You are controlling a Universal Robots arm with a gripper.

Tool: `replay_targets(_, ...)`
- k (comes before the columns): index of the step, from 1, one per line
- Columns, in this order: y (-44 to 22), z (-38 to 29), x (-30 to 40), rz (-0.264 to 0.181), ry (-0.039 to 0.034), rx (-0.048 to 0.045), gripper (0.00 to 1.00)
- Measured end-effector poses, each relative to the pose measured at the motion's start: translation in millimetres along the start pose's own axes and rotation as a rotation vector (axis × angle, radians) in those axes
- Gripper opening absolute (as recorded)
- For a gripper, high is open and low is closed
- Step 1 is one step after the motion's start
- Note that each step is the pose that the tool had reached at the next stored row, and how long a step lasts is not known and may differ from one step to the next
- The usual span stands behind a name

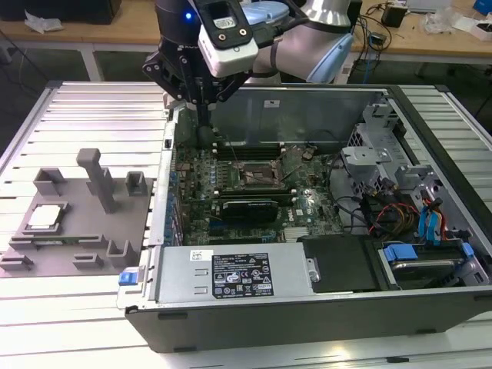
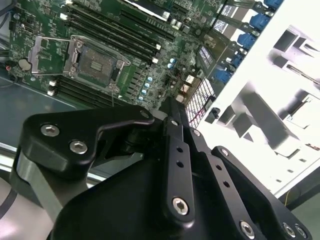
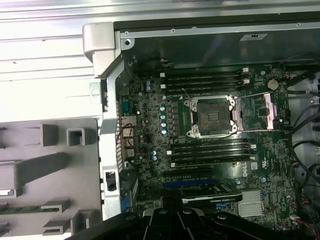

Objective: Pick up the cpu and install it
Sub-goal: 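Reach for the cpu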

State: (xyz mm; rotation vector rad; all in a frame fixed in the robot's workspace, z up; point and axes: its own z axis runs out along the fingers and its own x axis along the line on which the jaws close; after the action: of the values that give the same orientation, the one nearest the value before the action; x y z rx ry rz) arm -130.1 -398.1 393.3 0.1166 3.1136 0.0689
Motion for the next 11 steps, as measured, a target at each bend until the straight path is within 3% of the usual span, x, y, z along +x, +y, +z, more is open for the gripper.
replay_targets(11, -0.6, -0.3, 11.5, 0.000, -0.0007, 0.0000, 0.11)
